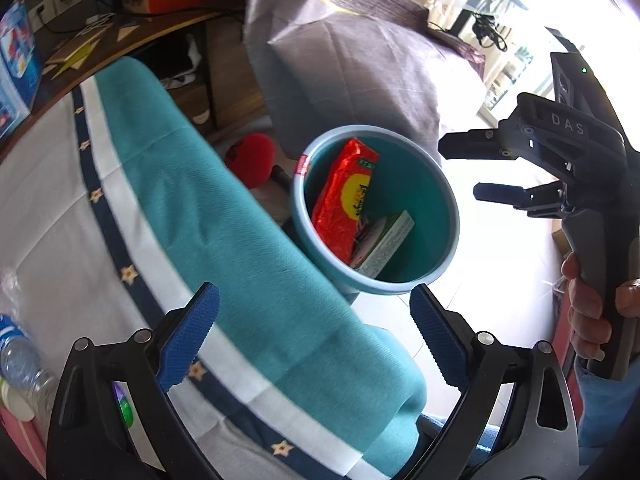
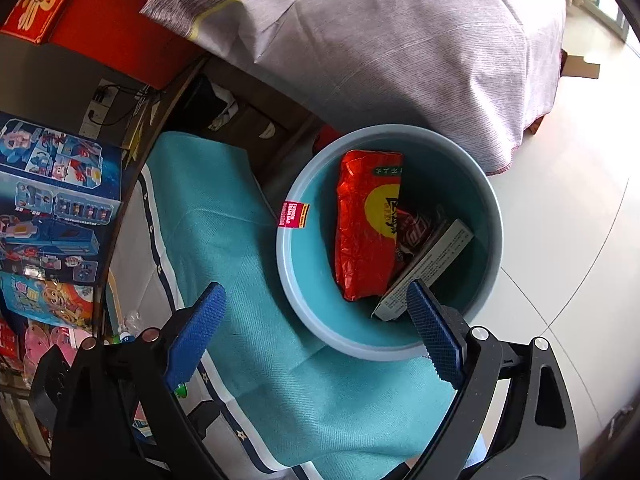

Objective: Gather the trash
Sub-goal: 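Withdraw both open tools from above the bin, then move both tools back over the table toward the white napkin and pink cup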

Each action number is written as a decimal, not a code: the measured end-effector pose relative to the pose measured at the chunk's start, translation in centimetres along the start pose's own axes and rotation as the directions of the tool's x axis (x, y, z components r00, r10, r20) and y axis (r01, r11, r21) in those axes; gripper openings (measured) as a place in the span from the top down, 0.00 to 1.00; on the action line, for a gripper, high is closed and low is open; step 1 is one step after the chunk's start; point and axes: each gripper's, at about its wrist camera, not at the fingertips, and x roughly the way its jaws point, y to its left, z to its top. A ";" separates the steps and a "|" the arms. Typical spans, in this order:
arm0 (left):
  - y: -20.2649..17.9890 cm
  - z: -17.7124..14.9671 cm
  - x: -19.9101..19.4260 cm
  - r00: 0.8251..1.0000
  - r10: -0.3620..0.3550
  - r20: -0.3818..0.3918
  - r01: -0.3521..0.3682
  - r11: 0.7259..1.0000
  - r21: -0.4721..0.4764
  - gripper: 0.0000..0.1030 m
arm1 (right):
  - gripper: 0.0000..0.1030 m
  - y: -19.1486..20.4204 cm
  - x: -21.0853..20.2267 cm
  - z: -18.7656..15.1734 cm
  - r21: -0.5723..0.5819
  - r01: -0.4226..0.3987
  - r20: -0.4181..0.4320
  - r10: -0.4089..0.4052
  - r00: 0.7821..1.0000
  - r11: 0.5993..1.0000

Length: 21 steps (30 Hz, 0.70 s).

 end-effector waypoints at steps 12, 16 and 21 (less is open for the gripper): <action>8.2 -5.3 -6.2 0.995 0.081 0.063 -0.072 0.989 -0.130 0.05 | 0.15 8.4 2.3 -4.3 -0.133 -0.003 -0.073 -0.006 0.997 0.991; 11.5 -7.7 -8.7 0.989 0.109 0.096 -0.088 0.976 -0.199 0.05 | 0.15 11.8 3.5 -5.9 -0.195 -0.003 -0.102 -0.018 0.995 0.981; 15.6 -10.8 -11.7 0.978 0.167 0.129 -0.127 0.954 -0.270 0.05 | 0.15 16.3 5.2 -8.2 -0.286 -0.001 -0.144 -0.042 0.989 0.958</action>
